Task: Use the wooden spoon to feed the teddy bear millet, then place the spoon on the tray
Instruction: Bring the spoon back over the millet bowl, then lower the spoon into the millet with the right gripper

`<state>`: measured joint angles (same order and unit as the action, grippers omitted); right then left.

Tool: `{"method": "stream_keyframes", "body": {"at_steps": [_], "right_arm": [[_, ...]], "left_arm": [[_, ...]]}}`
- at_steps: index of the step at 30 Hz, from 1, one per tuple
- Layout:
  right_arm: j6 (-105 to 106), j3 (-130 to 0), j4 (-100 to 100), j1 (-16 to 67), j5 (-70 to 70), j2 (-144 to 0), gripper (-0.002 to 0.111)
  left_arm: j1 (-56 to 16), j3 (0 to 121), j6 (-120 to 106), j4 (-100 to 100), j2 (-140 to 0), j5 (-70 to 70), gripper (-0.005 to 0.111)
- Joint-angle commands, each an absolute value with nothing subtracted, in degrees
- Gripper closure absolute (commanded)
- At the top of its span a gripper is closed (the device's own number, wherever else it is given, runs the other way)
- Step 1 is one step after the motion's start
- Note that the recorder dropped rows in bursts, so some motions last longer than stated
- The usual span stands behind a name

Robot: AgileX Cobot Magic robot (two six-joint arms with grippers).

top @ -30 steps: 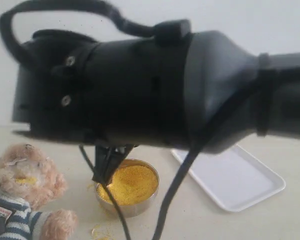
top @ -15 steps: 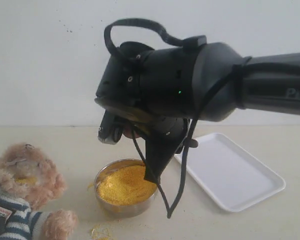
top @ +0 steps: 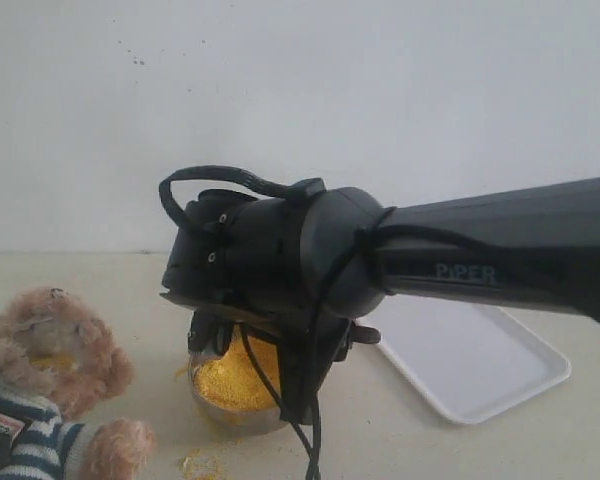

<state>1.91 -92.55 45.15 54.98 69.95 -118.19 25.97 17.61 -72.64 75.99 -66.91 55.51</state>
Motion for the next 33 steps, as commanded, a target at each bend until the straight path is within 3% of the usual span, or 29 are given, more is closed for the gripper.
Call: {"method": "stream_keyframes", "body": {"at_steps": [1, 11, 33], "right_arm": [[2.13, -92.58, 45.75, 55.47, 69.96, -117.88, 0.108], [1.45, -82.57, 56.07, 57.23, 69.96, -114.58, 0.108], [0.00, -82.45, 67.06, 58.48, 68.42, -121.28, 0.108]], "left_arm": [[26.04, 17.48, -72.91, 77.07, -66.50, 56.26, 0.103], [26.04, 17.48, -72.91, 77.07, -66.50, 56.26, 0.103], [26.04, 17.48, -72.91, 77.07, -66.50, 56.26, 0.103]]}}
